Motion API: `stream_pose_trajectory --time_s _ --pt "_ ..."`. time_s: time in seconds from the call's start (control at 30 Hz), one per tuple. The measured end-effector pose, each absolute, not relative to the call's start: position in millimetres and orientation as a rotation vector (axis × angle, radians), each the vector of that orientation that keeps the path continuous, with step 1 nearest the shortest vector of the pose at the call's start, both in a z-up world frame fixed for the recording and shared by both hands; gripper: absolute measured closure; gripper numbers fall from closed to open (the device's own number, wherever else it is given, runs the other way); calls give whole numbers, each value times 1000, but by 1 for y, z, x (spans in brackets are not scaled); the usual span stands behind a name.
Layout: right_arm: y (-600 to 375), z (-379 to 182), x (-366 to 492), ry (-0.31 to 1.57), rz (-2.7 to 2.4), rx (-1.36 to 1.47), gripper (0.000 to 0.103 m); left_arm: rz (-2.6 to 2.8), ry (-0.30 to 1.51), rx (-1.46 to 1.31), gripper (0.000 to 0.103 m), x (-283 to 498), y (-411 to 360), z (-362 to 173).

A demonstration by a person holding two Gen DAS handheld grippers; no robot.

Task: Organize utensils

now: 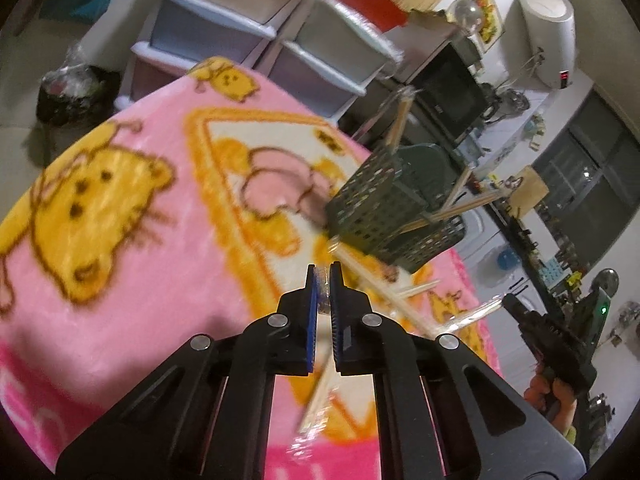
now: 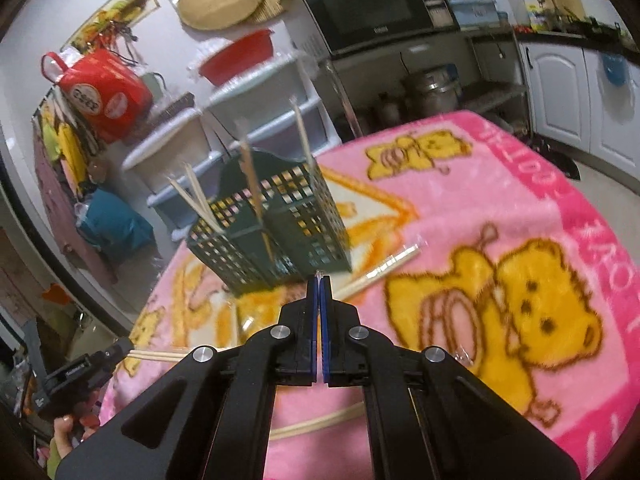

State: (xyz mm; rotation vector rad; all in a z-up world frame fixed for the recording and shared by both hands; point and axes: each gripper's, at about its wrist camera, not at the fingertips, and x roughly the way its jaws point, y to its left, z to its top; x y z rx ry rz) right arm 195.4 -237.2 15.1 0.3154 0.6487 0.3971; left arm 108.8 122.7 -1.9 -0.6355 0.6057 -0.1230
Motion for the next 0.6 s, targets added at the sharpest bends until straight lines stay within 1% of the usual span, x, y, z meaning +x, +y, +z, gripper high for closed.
stream_pose_trajectory --time_s 0.6 --pt "-226 73 169 496 428 239 102 -321 453 -535 100 127 57 85"
